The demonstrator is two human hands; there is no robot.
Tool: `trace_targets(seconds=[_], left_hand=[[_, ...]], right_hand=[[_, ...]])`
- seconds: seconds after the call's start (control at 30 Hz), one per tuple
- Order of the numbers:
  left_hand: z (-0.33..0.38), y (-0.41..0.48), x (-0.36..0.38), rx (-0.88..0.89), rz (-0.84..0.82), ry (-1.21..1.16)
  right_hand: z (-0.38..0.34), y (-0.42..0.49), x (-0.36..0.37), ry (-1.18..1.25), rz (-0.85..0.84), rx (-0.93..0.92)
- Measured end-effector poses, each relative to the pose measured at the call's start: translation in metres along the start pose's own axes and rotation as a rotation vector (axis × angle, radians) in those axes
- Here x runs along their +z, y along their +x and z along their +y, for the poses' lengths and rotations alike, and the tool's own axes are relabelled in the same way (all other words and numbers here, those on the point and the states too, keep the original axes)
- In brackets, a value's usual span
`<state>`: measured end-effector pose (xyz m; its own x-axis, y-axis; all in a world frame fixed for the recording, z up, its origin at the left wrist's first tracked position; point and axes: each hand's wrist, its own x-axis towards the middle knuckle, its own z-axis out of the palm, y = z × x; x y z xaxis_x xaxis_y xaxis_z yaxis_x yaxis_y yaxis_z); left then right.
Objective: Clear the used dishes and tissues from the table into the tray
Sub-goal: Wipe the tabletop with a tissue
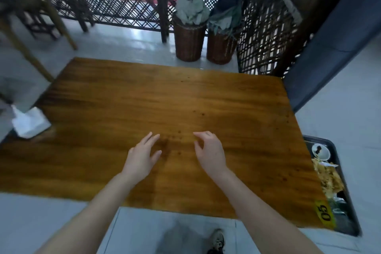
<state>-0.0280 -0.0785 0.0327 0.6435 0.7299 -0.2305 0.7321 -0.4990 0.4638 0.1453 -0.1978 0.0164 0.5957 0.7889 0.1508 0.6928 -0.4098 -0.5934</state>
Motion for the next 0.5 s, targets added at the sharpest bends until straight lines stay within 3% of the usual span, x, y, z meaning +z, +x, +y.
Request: trace_targets(seconds=[0.23,0.5], left_hand=[[-0.148,-0.048,-0.068,-0.142,0.170,-0.034],[-0.270,-0.092,-0.119,-0.331,0.245,-0.097]], right_hand=[[-0.131,-0.008,0.083,0.017,-0.041,-0.052],[-0.234,-0.009,0.166,0.016,-0.160,-0.159]])
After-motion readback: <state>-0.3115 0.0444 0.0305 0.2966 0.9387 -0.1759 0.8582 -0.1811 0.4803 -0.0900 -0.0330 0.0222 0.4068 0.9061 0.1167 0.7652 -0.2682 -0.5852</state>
